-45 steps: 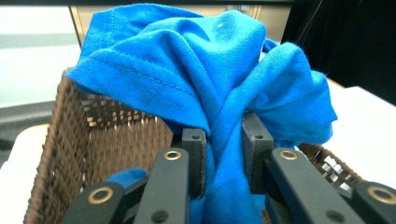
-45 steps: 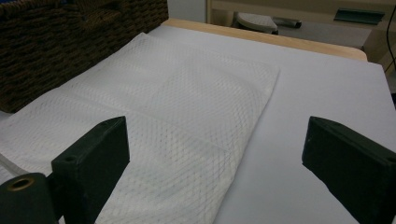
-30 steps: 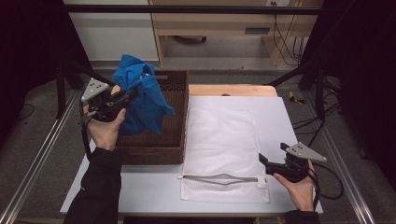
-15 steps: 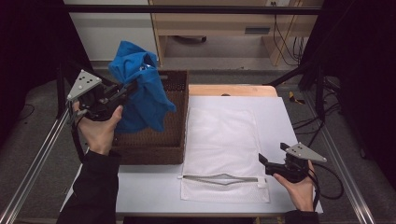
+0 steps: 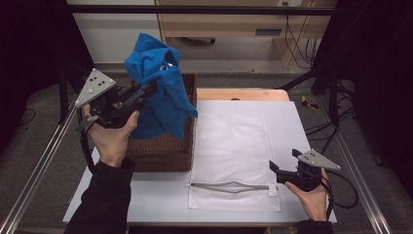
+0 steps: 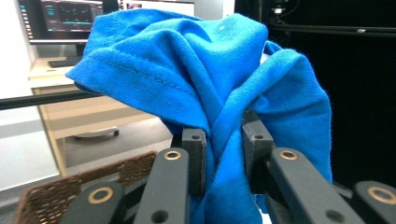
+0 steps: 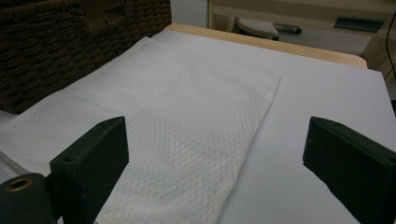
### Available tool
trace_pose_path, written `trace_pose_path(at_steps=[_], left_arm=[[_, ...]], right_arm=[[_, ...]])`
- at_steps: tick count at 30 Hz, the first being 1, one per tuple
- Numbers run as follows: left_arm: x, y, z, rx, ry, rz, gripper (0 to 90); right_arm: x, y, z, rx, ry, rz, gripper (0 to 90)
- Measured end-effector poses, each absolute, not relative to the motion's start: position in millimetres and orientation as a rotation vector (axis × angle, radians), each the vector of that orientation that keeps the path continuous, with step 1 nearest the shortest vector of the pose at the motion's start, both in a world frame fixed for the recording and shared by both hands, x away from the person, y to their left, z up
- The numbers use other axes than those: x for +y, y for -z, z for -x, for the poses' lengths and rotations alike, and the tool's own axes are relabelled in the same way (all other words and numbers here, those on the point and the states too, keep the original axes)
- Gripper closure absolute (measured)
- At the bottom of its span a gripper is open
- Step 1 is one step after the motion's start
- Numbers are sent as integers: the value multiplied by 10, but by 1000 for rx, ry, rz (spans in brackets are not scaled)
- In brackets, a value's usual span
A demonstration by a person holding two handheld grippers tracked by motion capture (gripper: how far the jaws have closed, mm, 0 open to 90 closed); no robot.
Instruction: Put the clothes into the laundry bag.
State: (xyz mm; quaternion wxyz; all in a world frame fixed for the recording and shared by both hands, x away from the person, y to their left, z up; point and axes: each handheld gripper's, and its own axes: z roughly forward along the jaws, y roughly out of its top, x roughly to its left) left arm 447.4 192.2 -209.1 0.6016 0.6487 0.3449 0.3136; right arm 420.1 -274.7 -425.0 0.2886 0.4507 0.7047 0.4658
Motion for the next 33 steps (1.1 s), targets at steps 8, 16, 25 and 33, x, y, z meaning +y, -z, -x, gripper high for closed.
trace_pose_path(at_steps=[8,16,25,33], left_arm=[[1625,2089,-4447,731,-703,-1518,754],[1265,2156,-4487,690,-630,-1541,754],[847,2291,-4592,647,-587,-1589,754],[533,2505,-4699,621,-554,-1627,753]], right_arm=[[-2725,4266,-4195,1895,-1238,-1192,68],[-2743,4268,-4183,1891,-1246,-1189,67],[-2744,4272,-4171,1905,-1244,-1172,67],[-2742,4276,-4165,1913,-1239,-1172,65]])
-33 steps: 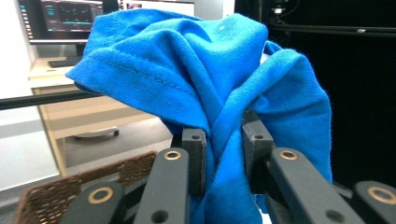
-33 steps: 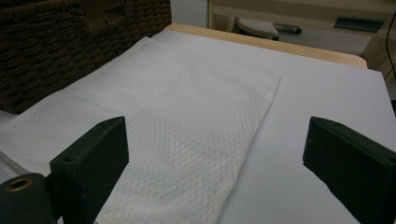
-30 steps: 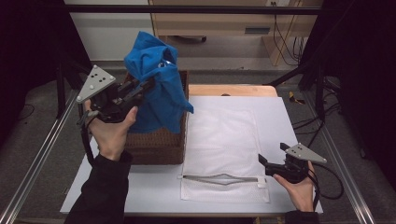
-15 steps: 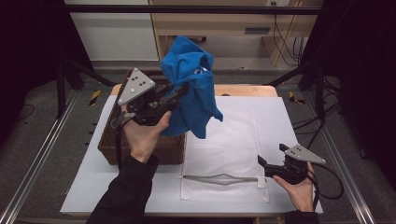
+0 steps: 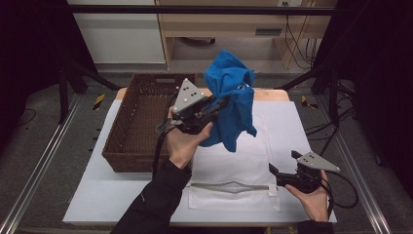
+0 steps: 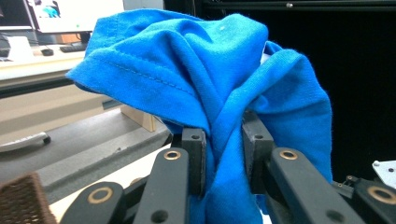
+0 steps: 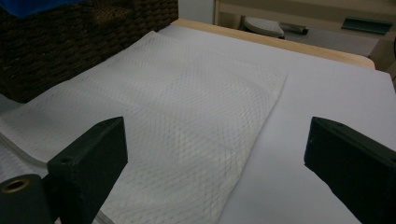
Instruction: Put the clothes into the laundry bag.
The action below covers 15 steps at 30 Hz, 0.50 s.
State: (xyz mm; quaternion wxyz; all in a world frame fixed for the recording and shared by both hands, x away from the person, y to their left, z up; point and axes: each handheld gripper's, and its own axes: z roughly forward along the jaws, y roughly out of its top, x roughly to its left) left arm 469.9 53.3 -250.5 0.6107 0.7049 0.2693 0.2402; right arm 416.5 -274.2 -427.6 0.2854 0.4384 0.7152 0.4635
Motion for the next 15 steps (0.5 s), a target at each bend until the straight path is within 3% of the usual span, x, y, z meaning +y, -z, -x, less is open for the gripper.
trace_pose_path(at_steps=[15], left_arm=[[113,3051,-4906,626,-468,-1717,752]], right_arm=[[-2746,4285,-4165,1924,-1242,-1160,65]])
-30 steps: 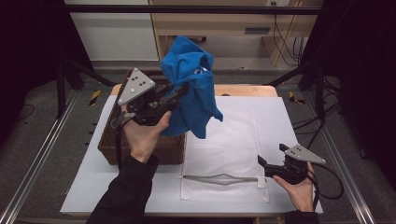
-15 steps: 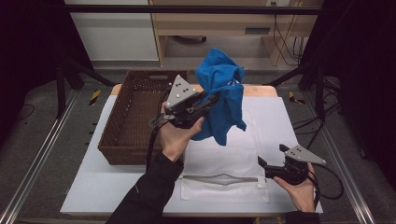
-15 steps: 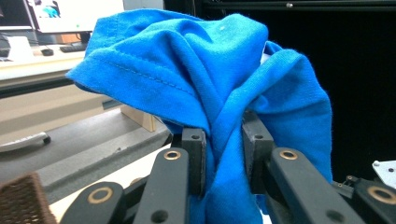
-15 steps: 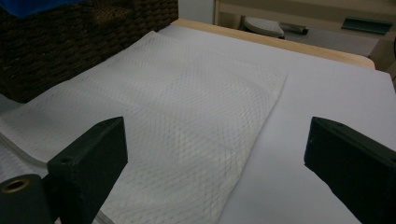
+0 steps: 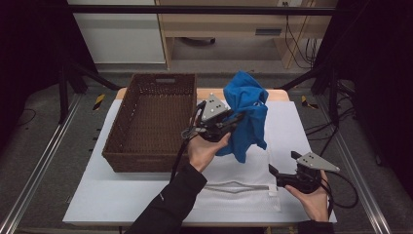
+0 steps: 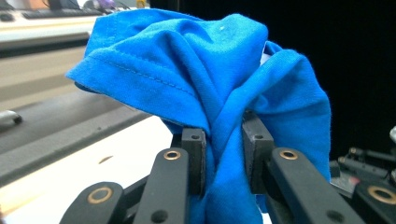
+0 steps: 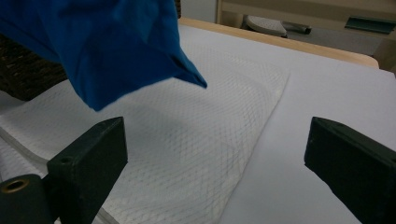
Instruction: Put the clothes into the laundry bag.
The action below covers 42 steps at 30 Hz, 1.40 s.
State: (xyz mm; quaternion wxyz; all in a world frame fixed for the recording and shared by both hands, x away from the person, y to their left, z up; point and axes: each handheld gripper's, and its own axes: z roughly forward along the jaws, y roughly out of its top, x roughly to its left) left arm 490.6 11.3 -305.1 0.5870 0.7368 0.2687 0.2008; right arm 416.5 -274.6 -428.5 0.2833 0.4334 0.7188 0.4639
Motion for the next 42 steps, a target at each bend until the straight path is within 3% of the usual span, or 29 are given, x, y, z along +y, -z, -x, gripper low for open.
trace_pose_path(at_steps=[35,42], left_arm=[[-308,4334,-5169,726,-328,-1956,725],[-280,4464,-5184,730,-311,-1997,622]], right_arm=[[-2753,4315,-4182,1938,-1228,-1178,67],[-2752,4312,-4182,1929,-1230,-1188,71]])
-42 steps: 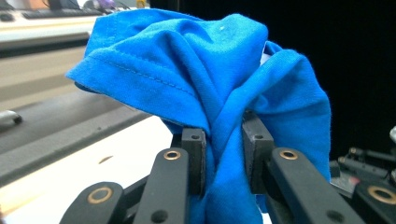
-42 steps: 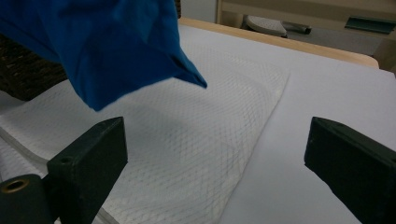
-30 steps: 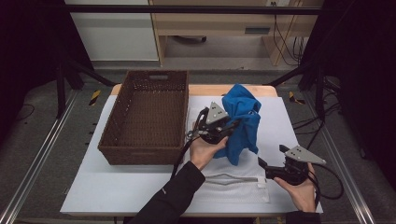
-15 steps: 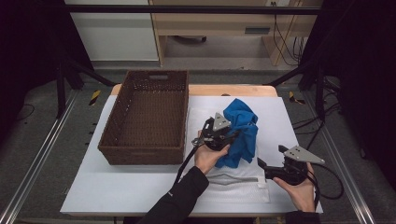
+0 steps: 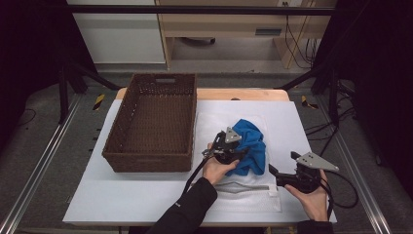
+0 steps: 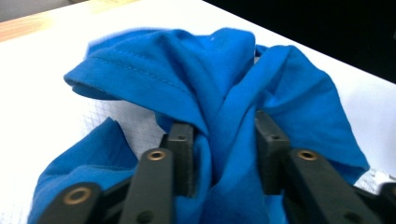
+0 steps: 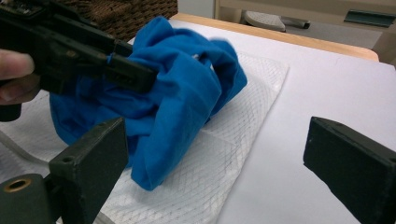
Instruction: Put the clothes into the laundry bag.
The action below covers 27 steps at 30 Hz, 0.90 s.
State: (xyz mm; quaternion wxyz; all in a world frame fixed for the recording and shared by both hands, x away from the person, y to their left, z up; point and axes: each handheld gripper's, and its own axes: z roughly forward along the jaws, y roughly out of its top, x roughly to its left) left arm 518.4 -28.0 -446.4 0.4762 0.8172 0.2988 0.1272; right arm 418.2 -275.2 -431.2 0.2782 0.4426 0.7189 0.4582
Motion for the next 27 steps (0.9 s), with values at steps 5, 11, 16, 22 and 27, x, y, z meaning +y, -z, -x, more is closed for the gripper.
trace_pose_path(at_steps=[5,11,16,22,27], left_arm=[[-172,4364,-5077,691,-311,-1964,376],[99,4084,-4821,621,-329,-1987,263],[406,4027,-4595,625,-357,-1990,266],[722,4155,-4357,641,-371,-1998,278],[917,4330,-4185,666,-358,-2013,287]], right_arm=[[-2754,4299,-4182,1908,-1240,-1204,75],[-2716,4265,-4177,1905,-1242,-1191,78],[-2639,4208,-4202,1910,-1280,-1174,81],[-2468,4149,-4242,1921,-1278,-1165,81],[-2248,4132,-4351,1960,-1272,-1145,79]])
